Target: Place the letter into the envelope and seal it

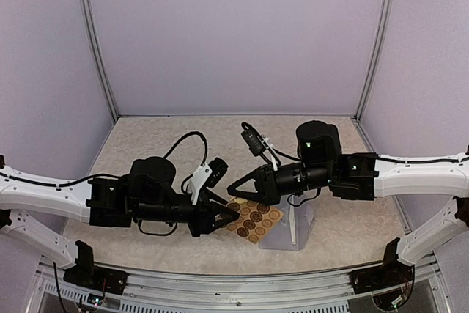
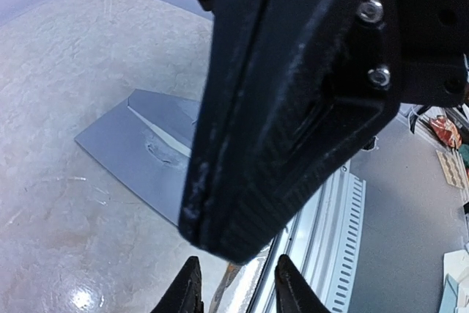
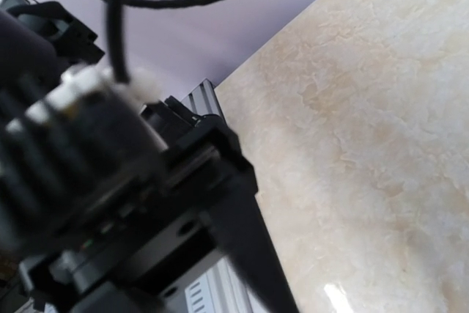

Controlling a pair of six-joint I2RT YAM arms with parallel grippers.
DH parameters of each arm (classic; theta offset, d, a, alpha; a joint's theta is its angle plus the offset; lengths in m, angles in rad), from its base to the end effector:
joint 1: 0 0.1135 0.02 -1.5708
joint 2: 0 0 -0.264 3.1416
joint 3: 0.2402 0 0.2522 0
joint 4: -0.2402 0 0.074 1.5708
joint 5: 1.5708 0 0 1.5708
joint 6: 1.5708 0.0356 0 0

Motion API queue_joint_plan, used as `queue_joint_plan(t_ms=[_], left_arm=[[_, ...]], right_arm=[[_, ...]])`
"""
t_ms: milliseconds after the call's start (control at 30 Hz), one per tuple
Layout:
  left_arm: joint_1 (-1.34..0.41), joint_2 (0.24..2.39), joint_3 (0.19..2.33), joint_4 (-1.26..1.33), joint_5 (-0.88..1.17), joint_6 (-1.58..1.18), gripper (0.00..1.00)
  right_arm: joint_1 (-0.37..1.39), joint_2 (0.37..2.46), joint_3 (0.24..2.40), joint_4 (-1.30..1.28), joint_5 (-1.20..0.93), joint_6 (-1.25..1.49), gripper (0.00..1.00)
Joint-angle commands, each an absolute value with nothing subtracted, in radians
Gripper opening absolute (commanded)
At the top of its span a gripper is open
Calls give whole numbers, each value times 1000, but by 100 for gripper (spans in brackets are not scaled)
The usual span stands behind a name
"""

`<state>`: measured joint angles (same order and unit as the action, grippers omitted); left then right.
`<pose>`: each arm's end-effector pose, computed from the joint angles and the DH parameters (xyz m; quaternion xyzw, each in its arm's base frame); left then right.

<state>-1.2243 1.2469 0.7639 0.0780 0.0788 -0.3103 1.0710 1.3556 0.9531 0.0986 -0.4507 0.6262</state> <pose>0.0929 -0.2656 0.2600 0.3876 0.7390 -0.4055 0.3731 0.1367 0.2828 0.2989 -0.3023 0.7371 0.5520 0.2463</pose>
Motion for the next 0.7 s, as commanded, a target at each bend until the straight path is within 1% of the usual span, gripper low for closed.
queue_joint_plan(t_ms=[0, 133, 200, 233, 267, 400, 433, 500, 533, 567, 600, 633, 667], left_arm=[[-1226, 1254, 787, 117, 110, -297, 28], [-1224, 1249, 769, 139, 112, -312, 28], [-1224, 1249, 763, 148, 106, -317, 34], [-1223, 1249, 762, 152, 106, -319, 34], [-1222, 1250, 762, 155, 106, -319, 31], [-1220, 1262, 768, 148, 76, -323, 5], [-1218, 1266, 770, 141, 66, -327, 0], [-1207, 1268, 772, 128, 64, -333, 0], [-1200, 1267, 771, 127, 77, -333, 0], [-1189, 1262, 772, 127, 99, -334, 0], [-1174, 1257, 772, 125, 125, -336, 0], [-1157, 1253, 773, 120, 154, -336, 0], [-1134, 1248, 775, 114, 190, -335, 0]], right_arm=[[1066, 1337, 968, 94, -452, 627, 0], [1066, 1340, 971, 93, -454, 627, 0], [1066, 1346, 972, 97, -466, 629, 0], [1066, 1348, 974, 98, -469, 629, 0], [1066, 1350, 977, 97, -469, 629, 0], [1066, 1346, 978, 92, -461, 628, 0], [1067, 1342, 977, 91, -457, 626, 0], [1066, 1328, 973, 84, -437, 621, 0], [1065, 1318, 972, 78, -421, 618, 3], [1064, 1305, 968, 68, -404, 611, 17], [1063, 1291, 967, 55, -385, 605, 27], [1061, 1275, 966, 40, -366, 600, 37], [1054, 1259, 964, 24, -348, 594, 44]])
